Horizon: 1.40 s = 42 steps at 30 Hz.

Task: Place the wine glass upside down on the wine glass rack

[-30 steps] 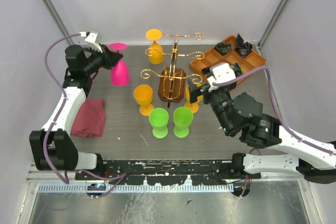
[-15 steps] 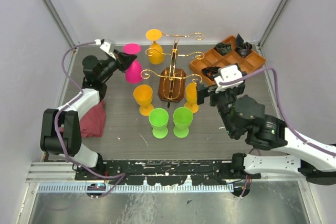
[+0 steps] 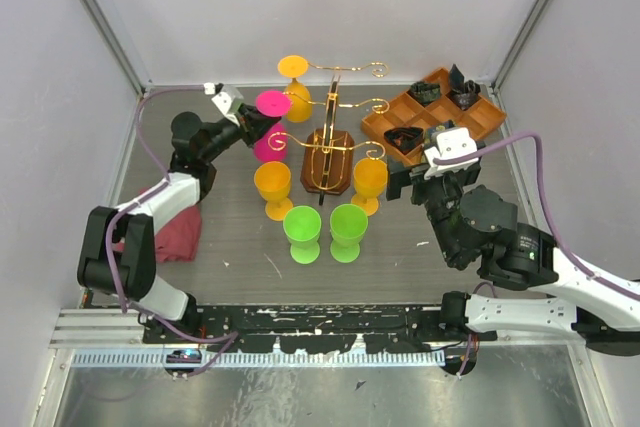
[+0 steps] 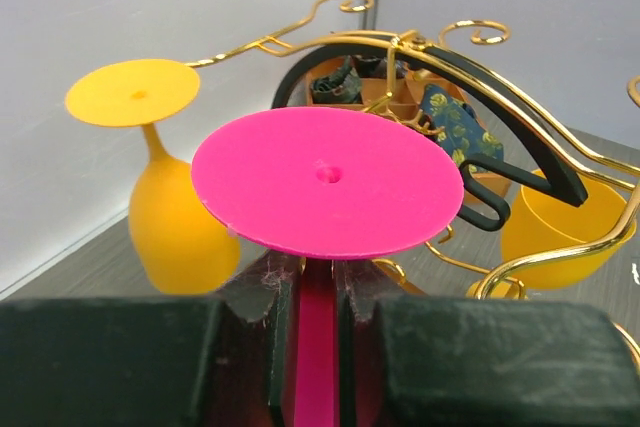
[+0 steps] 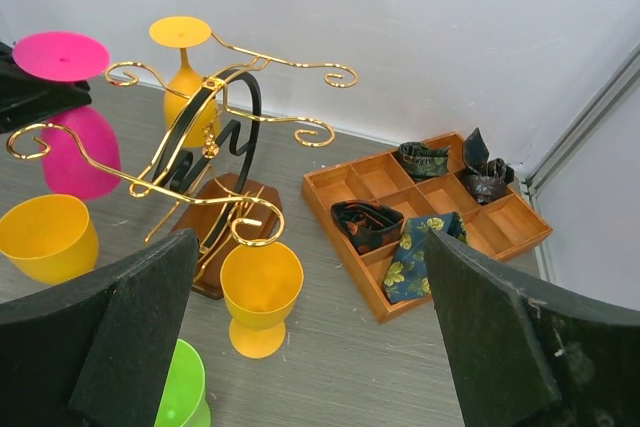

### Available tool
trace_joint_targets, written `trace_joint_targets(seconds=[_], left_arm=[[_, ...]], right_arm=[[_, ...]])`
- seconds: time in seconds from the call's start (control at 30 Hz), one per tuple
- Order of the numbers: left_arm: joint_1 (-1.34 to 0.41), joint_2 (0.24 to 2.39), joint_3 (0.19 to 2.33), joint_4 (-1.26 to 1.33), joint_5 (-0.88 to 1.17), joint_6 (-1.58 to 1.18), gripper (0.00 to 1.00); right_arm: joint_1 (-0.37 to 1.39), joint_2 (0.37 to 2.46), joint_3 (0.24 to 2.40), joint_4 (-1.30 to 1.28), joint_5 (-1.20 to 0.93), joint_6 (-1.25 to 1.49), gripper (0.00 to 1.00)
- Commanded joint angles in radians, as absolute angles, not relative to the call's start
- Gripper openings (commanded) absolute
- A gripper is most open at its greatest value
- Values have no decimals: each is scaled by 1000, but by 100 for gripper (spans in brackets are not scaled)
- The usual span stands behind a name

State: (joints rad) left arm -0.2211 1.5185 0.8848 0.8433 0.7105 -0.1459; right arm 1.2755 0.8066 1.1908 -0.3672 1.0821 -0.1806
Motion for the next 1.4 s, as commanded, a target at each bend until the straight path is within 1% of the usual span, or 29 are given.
trace_joint_targets(seconds=[0.0,0.2,0.47,0.8,1.03,1.23,1.37], left_arm=[[-254,1575,920,891,746,-123,0],[-273,1655,960,937,748,-146,0],[-273,1779,995,1155,725,-276,0],[-277,1885,1072,1196,696,-299,0],[-265,1915,1067,1207,603,-274,0],[-220,1932,1020,1318,563,-326,0],[-206,1903,970,1361,553,-329,0]], right_arm=[[1279,808,1200,-333,1110,-176,100],[1279,808,1202,-334,1111,-176,100],[1279,806,1192,-360,1112,-138,100],[1279,818,1197,-361,1120,-138,100],[1279,832,1207,-371,1121,-127,100],[1279,836,1218,-388,1120,-102,100],[1279,840,1221,-388,1123,-93,100]])
